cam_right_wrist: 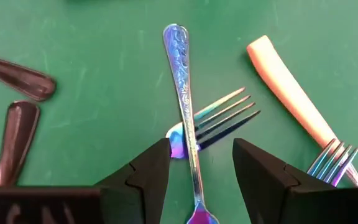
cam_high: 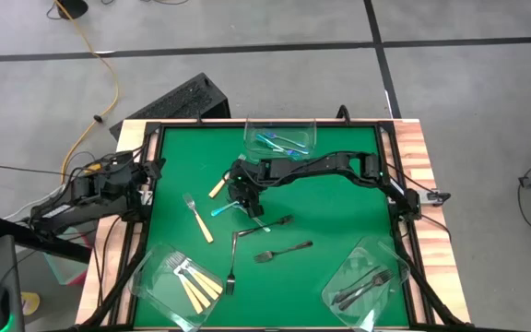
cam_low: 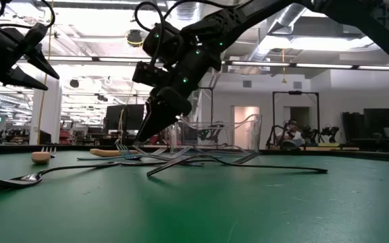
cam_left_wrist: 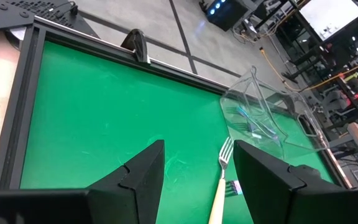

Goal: Sort silverware by color (type)
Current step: Put the blue fork into the top transparent bin

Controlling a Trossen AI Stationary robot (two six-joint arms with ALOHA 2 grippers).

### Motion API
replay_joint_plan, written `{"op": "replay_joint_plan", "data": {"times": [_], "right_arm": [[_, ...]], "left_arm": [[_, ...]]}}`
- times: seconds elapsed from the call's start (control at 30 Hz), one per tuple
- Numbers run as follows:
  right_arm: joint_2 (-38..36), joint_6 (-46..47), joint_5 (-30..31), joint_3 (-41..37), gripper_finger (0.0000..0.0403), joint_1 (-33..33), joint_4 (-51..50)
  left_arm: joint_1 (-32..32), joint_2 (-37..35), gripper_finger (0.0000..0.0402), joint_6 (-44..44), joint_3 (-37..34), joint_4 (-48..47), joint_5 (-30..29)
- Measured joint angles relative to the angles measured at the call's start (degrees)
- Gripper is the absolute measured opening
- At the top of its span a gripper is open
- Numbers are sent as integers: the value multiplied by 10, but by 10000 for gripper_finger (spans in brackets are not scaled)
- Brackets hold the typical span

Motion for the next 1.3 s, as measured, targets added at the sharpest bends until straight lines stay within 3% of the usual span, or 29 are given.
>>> {"op": "replay_joint_plan", "data": {"times": [0.57,0.73,1.13,1.3], "right_arm": [[0,-19,-4,-57,186,-7,13],[0,-7,-5,-57,157,-11,8],[-1,10,0,-57,39,-10,-2],[-1,37,1,-57,26,-10,6]], "left_arm": [[0,0,176,0,0,0,-1],[0,0,176,0,0,0,-1],[0,0,176,0,0,0,-2],[0,0,176,0,0,0,-1]]}}
